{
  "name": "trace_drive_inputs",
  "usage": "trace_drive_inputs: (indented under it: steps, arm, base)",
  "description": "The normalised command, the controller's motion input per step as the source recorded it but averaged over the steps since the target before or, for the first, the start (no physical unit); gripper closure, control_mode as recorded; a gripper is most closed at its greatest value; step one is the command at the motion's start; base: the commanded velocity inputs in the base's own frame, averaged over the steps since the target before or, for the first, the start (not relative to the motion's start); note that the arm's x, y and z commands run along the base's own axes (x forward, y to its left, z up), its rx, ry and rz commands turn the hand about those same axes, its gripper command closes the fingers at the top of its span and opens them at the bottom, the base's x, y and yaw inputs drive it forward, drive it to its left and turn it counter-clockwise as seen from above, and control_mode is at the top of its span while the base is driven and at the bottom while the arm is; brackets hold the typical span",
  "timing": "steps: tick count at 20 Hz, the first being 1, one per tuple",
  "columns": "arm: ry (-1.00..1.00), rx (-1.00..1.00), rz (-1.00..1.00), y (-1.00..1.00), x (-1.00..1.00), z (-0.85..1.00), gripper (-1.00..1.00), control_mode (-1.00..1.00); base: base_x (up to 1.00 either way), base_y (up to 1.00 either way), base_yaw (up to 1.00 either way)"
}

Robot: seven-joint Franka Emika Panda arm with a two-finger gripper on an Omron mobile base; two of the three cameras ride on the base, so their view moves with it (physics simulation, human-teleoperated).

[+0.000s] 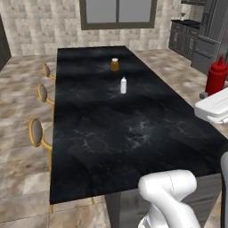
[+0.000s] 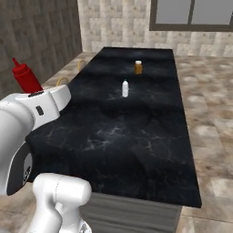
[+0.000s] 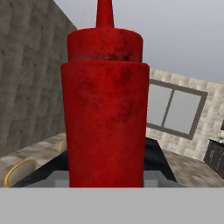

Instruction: Move the ketchup and shaker from the cabinet to the dining counter.

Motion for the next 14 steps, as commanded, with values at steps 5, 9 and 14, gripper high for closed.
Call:
trace_drive_inputs:
  steps: [5,9,14]
  arm:
    - [0.0,0.0,0.0,0.0,0.0,0.0,1.0,1.0]
    - [0.0,0.0,0.0,0.0,0.0,0.0,1.0,1.0]
    - [0.0,0.0,0.0,0.0,0.0,0.0,1.0,1.0]
  base:
    - [0.41,0.36,-0.11]
    - [0.12,0.12,-0.05]
    - [0.01,0.0,0.0]
